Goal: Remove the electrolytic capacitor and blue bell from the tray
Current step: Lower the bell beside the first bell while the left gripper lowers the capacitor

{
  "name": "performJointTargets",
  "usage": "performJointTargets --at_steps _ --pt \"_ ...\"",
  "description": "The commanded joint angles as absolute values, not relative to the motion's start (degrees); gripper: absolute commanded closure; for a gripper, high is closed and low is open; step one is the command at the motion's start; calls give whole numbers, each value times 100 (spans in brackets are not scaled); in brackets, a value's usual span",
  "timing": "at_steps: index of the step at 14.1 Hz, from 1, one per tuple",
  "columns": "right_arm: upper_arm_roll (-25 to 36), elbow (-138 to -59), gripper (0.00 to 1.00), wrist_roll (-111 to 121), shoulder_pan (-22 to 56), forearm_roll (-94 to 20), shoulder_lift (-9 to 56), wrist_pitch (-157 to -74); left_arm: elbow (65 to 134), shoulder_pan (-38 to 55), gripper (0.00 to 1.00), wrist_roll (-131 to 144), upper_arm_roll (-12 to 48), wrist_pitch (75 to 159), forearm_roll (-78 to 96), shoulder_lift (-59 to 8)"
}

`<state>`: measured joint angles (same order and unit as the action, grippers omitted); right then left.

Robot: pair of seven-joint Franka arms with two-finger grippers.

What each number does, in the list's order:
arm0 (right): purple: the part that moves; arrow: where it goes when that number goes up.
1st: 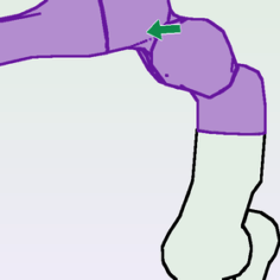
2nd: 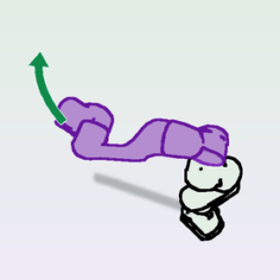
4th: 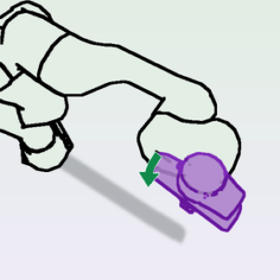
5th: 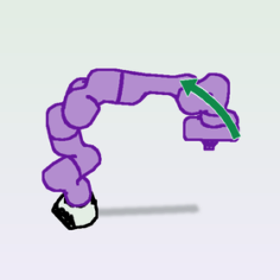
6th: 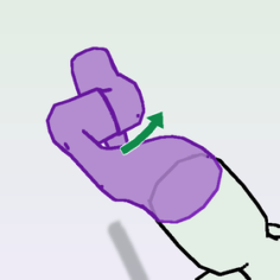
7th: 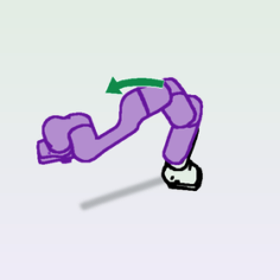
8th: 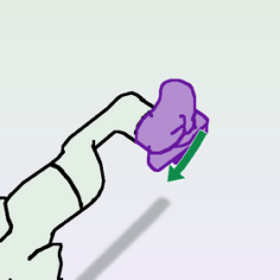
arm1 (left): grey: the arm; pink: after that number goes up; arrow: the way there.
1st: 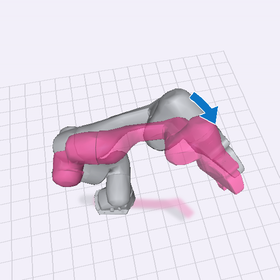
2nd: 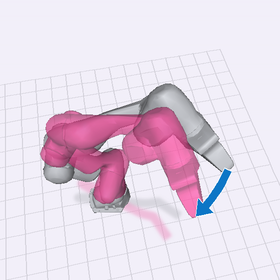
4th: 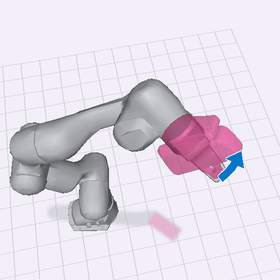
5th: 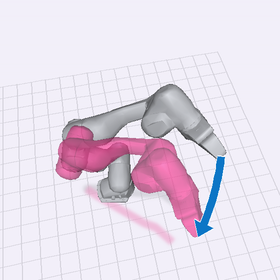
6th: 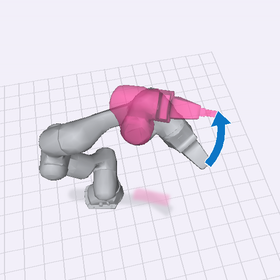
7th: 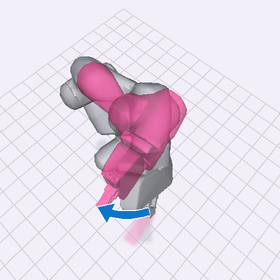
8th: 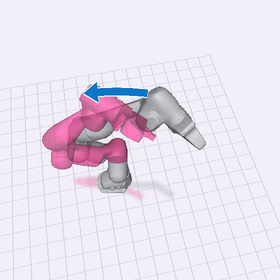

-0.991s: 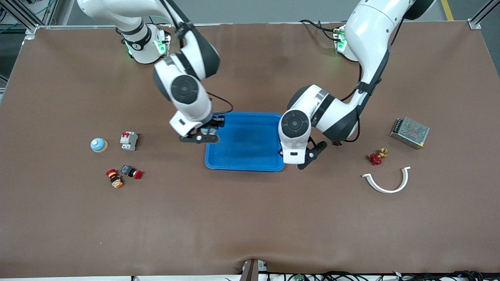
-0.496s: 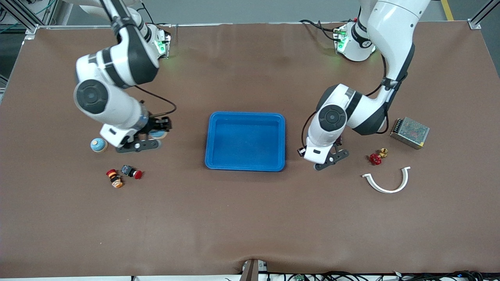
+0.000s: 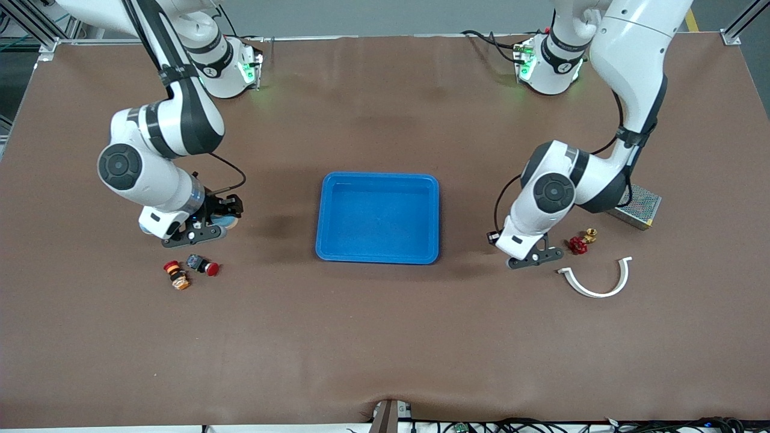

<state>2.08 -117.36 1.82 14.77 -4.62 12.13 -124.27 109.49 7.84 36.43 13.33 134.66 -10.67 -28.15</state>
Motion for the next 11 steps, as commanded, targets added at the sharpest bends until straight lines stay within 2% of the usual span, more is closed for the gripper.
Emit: performJointTargets --at_steps 1,4,11 --pt "123 -12199 57 299 1397 -387 1046 -12980 11188 581 100 2895 1362 13693 -1160 -2672" --pt "123 -12462 57 299 1397 -387 1264 -13595 11188 387 100 2287 1371 13729 -1160 -2725" --pt "123 -12454 57 474 1301 -387 2143 -14667 11188 272 100 1977 1371 14053 -1160 -2970"
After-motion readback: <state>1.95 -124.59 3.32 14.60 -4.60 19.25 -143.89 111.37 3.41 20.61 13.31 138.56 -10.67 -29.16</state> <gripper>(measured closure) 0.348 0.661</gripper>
